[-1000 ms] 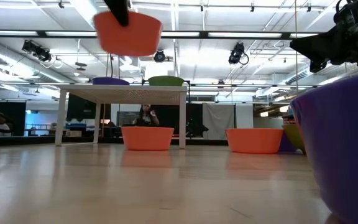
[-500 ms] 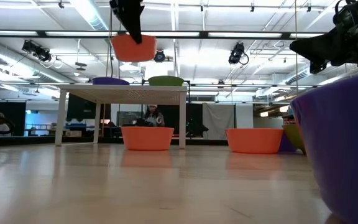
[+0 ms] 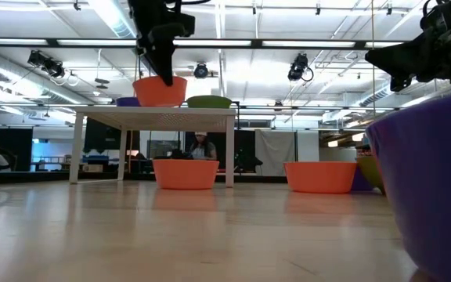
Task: Pick & Place Mini bowls
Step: Put the orange bowl on the shelf
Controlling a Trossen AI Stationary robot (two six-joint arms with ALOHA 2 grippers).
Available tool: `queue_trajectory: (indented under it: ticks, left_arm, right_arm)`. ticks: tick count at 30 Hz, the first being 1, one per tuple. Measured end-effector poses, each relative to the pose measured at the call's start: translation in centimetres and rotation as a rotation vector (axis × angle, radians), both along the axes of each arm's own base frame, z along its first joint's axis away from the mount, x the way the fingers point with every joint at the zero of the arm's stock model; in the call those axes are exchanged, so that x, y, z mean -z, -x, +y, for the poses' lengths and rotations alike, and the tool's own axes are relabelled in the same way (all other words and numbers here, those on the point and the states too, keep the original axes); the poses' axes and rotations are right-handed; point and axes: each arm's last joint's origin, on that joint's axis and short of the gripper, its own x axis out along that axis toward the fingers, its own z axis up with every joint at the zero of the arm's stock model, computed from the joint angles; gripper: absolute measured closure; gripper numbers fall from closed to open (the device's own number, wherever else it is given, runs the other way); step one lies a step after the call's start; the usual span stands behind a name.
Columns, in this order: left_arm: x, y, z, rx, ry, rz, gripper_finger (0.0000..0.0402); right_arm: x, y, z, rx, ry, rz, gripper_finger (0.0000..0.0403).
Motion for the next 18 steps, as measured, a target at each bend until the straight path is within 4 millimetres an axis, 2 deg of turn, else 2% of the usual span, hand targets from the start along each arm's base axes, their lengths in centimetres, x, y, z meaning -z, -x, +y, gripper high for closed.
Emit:
queue_trajectory:
  ticks: [14, 18]
  left_arm:
    - [-0.04, -0.07, 0.5, -0.037, 0.055, -0.049, 0.0386]
    - [0.68, -0.53, 0.69, -0.048, 0.062, -0.021, 0.0386]
  right_arm:
    - [-0.01, 0.0, 0.0, 0.0, 0.003, 0.0, 0.0363]
    - [0.0, 0.0, 0.0, 0.0, 0.003, 0.0, 0.0363]
